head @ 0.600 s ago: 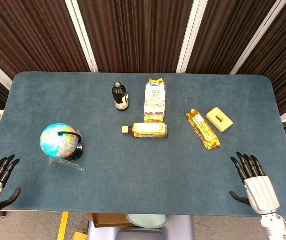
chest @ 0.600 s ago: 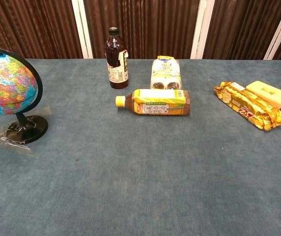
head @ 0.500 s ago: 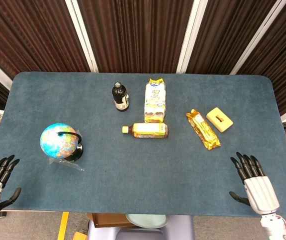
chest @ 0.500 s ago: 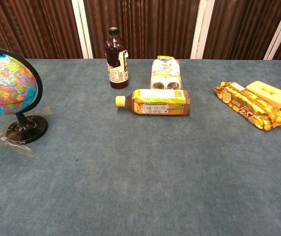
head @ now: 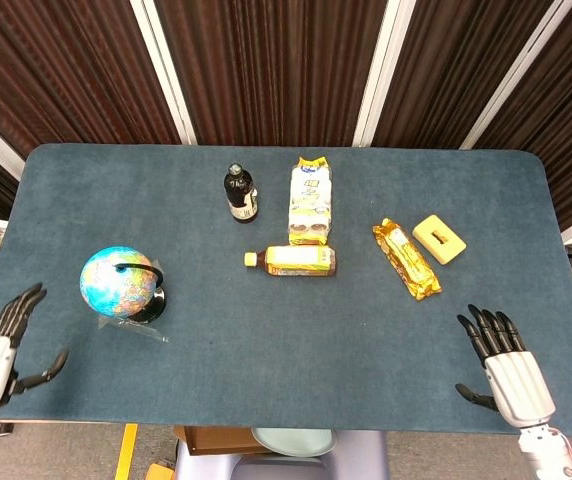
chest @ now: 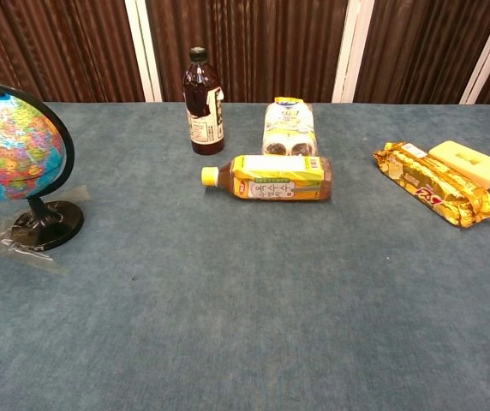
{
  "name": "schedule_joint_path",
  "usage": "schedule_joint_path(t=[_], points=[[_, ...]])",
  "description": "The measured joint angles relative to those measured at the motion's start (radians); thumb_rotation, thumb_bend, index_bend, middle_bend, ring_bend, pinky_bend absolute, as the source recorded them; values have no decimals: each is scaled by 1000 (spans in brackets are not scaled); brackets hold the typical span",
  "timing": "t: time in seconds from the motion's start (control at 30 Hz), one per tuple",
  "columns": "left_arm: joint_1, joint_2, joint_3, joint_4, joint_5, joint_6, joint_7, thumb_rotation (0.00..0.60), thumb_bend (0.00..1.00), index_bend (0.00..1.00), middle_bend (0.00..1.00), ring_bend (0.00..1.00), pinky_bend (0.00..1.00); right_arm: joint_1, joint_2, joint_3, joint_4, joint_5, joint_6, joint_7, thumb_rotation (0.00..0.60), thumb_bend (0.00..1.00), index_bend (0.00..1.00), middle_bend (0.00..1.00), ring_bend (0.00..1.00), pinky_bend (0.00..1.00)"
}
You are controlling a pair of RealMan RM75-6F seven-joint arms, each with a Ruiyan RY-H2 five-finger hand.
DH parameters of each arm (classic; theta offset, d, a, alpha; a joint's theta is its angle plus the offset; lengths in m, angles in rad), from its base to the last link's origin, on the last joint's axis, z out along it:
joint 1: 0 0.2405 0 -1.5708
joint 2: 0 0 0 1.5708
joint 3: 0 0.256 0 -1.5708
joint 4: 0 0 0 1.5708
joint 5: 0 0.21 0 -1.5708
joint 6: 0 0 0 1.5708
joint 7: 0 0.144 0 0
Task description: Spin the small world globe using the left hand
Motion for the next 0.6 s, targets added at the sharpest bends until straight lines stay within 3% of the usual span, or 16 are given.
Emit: schedule_joint_path(t=[0.23,0.6], points=[[-85,-78,-89,-5,-72,-61,-34,600,334,0,0,0,0,1,-2,-2,-1,5,-11,-5,600,46,0,0,0,0],[-157,-140,-129,81,-158,-168,-5,600,330,0,0,0,0,-1,1,3,-2,18,-10,-6,600,47,0,0,0,0]])
